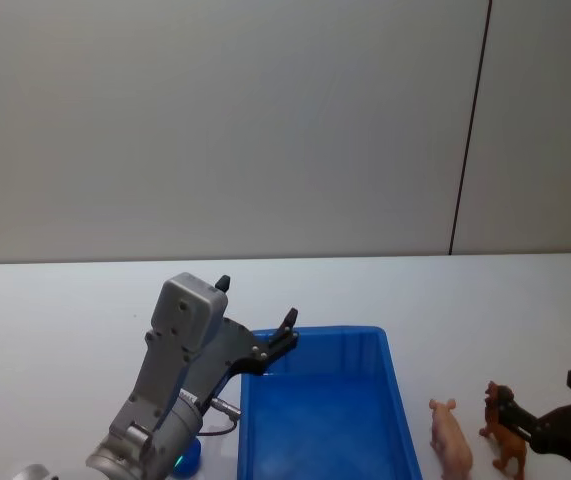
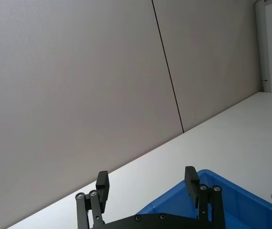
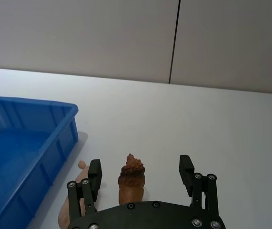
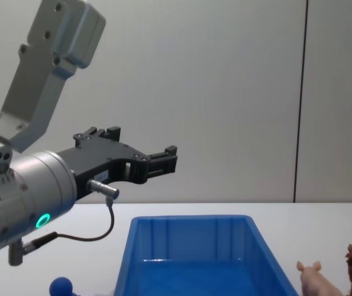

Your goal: Pick up the two dolls from the table and place them into the box.

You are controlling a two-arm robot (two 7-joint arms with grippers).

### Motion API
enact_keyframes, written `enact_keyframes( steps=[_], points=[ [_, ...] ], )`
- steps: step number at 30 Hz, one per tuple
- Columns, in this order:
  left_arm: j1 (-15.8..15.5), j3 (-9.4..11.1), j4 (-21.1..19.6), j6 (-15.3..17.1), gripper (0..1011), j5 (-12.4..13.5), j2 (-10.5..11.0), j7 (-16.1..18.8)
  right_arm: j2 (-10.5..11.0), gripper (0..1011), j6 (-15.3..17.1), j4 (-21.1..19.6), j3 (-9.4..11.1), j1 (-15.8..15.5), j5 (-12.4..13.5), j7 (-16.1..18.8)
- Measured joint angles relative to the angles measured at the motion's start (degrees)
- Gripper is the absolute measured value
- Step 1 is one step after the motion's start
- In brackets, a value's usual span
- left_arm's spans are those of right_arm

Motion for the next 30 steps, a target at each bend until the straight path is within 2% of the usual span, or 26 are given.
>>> enact_keyframes(
  steps=[30],
  points=[
    [0.00, 0.00, 0.00, 0.00, 1001, 0.00, 0.00, 0.00, -2.09, 1001, 3.27, 6.98, -0.50, 2.40, -0.25, 3.46]
  ],
)
